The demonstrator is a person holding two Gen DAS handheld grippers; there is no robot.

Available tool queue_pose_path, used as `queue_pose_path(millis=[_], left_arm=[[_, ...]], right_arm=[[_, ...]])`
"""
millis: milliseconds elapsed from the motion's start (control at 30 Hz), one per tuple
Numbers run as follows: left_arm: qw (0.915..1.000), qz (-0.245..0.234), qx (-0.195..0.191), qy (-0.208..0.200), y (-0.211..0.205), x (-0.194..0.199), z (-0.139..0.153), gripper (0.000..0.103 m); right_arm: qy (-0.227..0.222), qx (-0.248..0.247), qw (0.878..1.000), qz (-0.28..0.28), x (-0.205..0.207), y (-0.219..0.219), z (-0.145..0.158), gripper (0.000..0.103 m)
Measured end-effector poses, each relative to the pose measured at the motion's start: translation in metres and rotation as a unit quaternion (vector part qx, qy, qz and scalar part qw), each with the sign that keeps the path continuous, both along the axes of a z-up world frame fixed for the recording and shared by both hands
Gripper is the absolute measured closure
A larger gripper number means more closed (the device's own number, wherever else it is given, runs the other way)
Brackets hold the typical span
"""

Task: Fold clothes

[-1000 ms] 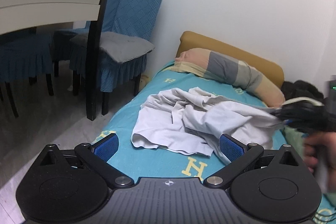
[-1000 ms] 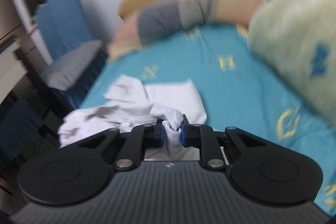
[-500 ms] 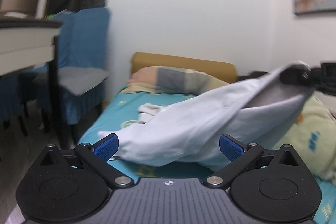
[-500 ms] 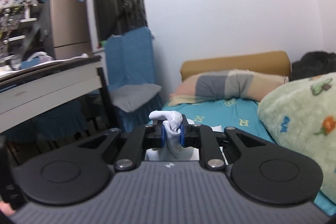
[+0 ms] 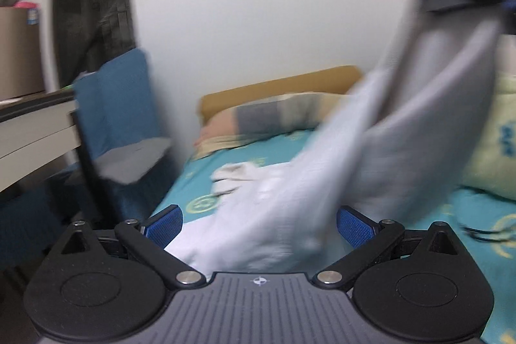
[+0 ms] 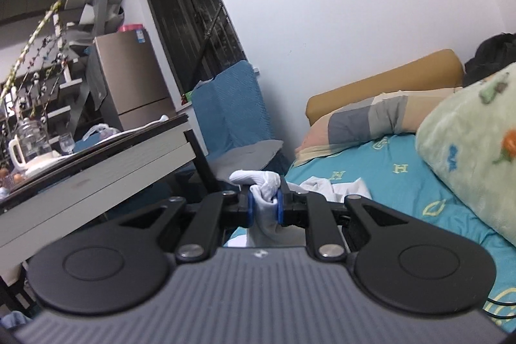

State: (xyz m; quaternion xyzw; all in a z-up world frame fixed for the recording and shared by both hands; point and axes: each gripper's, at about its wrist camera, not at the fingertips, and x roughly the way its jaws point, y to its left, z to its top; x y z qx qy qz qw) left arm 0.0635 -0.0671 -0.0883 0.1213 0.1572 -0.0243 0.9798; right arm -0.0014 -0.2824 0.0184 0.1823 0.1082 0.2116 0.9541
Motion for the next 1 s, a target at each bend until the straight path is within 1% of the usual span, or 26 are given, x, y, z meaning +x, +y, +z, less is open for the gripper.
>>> queue_pose_path(millis=[100,200,300,333,400,467,500,567,600,633,667,733,767,867,900,933,1000], left_arm=[[0.9983,0.041,-0.042,-0.010,0.012,0.013,-0.002,0.001],[0.9972,0.064,-0.040,-0.001,0.022,0.019,-0.002,0.001],[0.9956,0.085,-0.038,0.009,0.031,0.025,-0.003,0.000],[0.9957,0.083,-0.034,0.021,0.032,0.024,-0.007,0.000],[0.9963,0.073,-0.011,0.043,0.029,0.027,-0.015,0.001],[0.9960,0.072,0.014,0.051,0.026,0.032,-0.025,0.000],[0.9953,0.078,0.022,0.053,0.025,0.036,-0.030,0.000],[0.9935,0.100,0.027,0.047,0.027,0.041,-0.033,0.000],[0.9926,0.111,0.028,0.041,0.029,0.043,-0.033,0.001],[0.9921,0.122,0.023,0.019,0.032,0.040,-0.028,0.004],[0.9907,0.135,0.016,-0.012,0.037,0.036,-0.019,0.005],[0.9846,0.161,0.001,-0.068,0.045,0.026,0.001,0.002],[0.9821,0.168,-0.010,-0.084,0.048,0.021,0.011,0.002],[0.9765,0.174,-0.027,-0.124,0.053,0.006,0.034,0.000],[0.9754,0.173,-0.022,-0.136,0.053,0.001,0.039,0.000],[0.9746,0.170,-0.014,-0.145,0.051,-0.004,0.042,0.000],[0.9739,0.167,0.001,-0.154,0.047,-0.011,0.047,0.000]], right_arm=[[0.014,0.012,1.000,-0.017,0.006,-0.013,-0.012,0.086],[0.049,0.025,0.998,-0.030,0.018,-0.021,-0.024,0.086],[0.056,0.026,0.998,-0.029,0.021,-0.019,-0.029,0.086],[0.053,0.023,0.998,-0.030,0.020,-0.018,-0.028,0.086],[0.046,0.017,0.998,-0.031,0.018,-0.015,-0.027,0.086],[0.043,0.011,0.998,-0.035,0.017,-0.015,-0.025,0.086],[0.043,0.008,0.998,-0.037,0.017,-0.015,-0.025,0.086],[0.043,0.000,0.998,-0.044,0.018,-0.014,-0.026,0.086],[0.043,-0.007,0.998,-0.050,0.017,-0.013,-0.026,0.086],[0.043,-0.017,0.997,-0.056,0.017,-0.011,-0.027,0.085],[0.044,-0.028,0.997,-0.060,0.018,-0.010,-0.029,0.085],[0.048,-0.041,0.995,-0.071,0.019,-0.010,-0.032,0.085],[0.055,-0.039,0.995,-0.075,0.020,-0.012,-0.036,0.084],[0.082,-0.034,0.992,-0.085,0.027,-0.015,-0.047,0.081],[0.089,-0.043,0.991,-0.092,0.029,-0.013,-0.050,0.080],[0.096,-0.055,0.989,-0.099,0.031,-0.011,-0.053,0.076],[0.113,-0.087,0.984,-0.109,0.036,-0.005,-0.059,0.072]])
